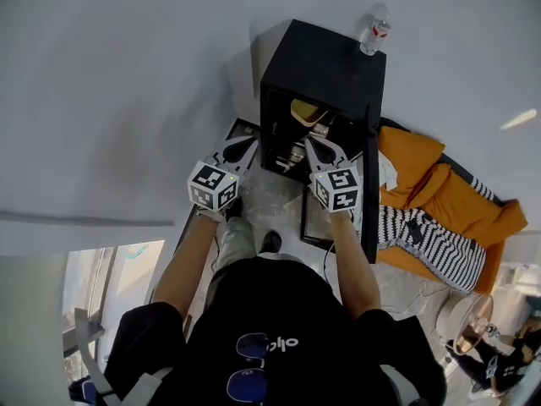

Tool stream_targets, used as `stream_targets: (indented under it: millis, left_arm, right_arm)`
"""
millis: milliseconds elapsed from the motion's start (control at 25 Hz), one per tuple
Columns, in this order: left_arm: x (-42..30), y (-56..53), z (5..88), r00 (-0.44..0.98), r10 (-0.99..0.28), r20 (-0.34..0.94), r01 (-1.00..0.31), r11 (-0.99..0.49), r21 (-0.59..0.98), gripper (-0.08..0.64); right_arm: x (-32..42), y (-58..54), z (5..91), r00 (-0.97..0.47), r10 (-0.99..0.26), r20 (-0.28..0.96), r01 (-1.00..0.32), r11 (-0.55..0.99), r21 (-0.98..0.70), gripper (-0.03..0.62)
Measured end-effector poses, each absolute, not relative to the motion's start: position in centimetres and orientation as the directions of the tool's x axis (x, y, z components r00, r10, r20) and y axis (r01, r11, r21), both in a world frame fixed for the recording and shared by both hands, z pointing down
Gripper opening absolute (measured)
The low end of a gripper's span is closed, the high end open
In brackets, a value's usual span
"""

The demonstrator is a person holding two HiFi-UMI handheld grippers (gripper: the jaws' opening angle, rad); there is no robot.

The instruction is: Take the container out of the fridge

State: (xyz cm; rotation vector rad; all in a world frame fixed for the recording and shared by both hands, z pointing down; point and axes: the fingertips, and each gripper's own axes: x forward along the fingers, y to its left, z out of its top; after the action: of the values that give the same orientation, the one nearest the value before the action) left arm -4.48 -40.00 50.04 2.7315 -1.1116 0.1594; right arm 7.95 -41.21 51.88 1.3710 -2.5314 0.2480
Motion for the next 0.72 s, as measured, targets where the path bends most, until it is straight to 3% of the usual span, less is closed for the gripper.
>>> stream_targets:
  millis: [720]
  left_arm:
    - [-2.7, -42.8, 50.9, 0.754, -0.632, 0.177, -0.656, -0.737, 0.164, 0.008]
  right_arm:
    - [9.7, -43.9, 53.3, -0.475, -0.807, 0.350, -0.865, 0.501, -0.021, 0.008]
